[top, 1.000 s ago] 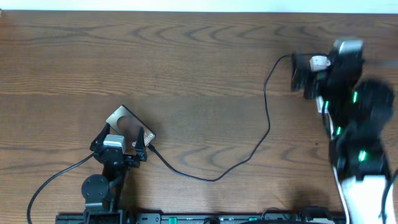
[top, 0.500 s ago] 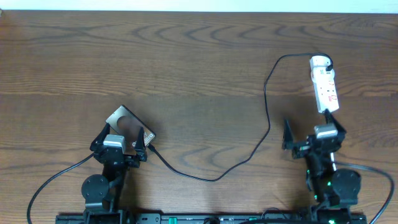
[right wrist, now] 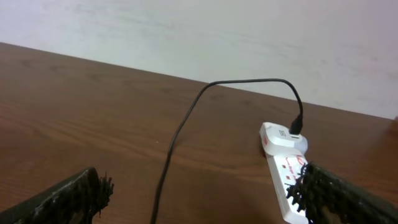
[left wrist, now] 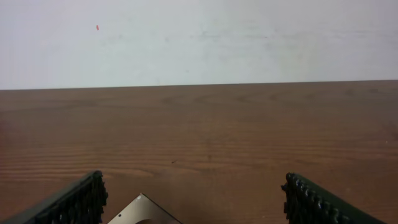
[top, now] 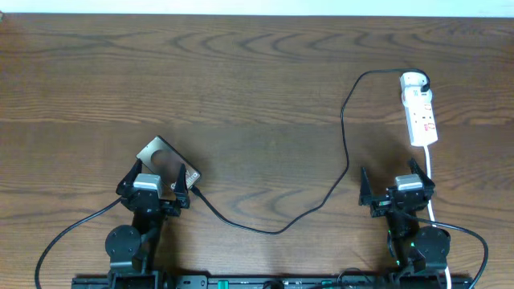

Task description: Plug charger to phone and switch on socket

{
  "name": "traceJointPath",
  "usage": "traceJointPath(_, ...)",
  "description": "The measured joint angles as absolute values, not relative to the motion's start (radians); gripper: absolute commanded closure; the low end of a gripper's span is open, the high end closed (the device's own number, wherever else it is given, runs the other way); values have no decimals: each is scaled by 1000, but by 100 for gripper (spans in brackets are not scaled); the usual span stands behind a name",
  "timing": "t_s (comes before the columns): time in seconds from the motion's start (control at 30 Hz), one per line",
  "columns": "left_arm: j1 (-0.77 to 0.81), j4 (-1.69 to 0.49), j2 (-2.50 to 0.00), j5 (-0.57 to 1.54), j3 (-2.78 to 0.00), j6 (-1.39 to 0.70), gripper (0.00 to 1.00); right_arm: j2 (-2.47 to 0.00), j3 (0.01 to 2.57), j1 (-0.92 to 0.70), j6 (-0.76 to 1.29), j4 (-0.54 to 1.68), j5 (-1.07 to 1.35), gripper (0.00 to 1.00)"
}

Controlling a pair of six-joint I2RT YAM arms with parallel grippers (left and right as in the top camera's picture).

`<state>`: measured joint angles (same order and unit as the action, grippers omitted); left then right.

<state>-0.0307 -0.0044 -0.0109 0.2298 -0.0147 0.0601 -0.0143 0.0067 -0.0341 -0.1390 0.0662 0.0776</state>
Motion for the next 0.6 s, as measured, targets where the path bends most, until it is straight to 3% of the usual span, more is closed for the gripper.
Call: traceJointPath(0.6, -31, -4, -11, 230, -15, 60, 12, -13, 7, -34, -139, 66, 70, 1)
